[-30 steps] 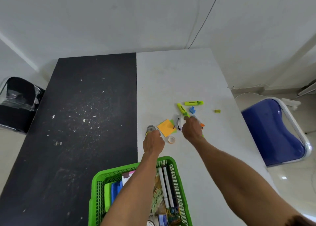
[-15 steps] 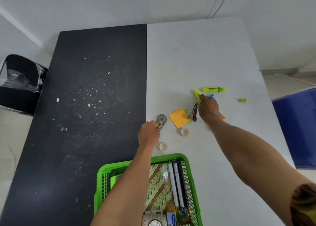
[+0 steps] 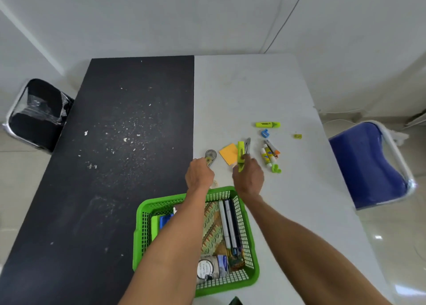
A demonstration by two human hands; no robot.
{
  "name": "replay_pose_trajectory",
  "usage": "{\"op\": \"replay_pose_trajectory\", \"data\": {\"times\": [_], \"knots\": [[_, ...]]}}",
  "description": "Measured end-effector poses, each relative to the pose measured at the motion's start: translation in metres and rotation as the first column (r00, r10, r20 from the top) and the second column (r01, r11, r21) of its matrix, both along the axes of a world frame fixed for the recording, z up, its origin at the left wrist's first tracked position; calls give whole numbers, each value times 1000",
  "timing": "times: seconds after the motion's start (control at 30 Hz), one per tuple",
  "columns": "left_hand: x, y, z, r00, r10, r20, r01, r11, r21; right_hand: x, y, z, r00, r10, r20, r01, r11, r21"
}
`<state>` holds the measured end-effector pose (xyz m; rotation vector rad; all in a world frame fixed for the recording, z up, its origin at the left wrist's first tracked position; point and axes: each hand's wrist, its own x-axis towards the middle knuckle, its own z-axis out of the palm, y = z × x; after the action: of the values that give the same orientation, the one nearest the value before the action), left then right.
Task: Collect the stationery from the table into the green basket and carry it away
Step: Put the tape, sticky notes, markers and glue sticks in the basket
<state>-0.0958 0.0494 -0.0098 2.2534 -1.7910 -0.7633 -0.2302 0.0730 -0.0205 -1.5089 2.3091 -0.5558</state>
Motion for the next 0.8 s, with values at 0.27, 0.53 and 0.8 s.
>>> {"op": "replay_pose_trajectory", "data": {"times": [0.27,0.53,0.8], "knots": [[9,46,16,996,-90,7,90,996,-26,50,134,-9,977,212,16,-212,977,-9],[16,83,12,989,-150,12,151,988,-41,61,152,-33,950,311,-30,-294,922,251],[25,97,1,986,-166,35,166,986,-13,65,136,-41,955,296,-27,-275,912,303]]}}
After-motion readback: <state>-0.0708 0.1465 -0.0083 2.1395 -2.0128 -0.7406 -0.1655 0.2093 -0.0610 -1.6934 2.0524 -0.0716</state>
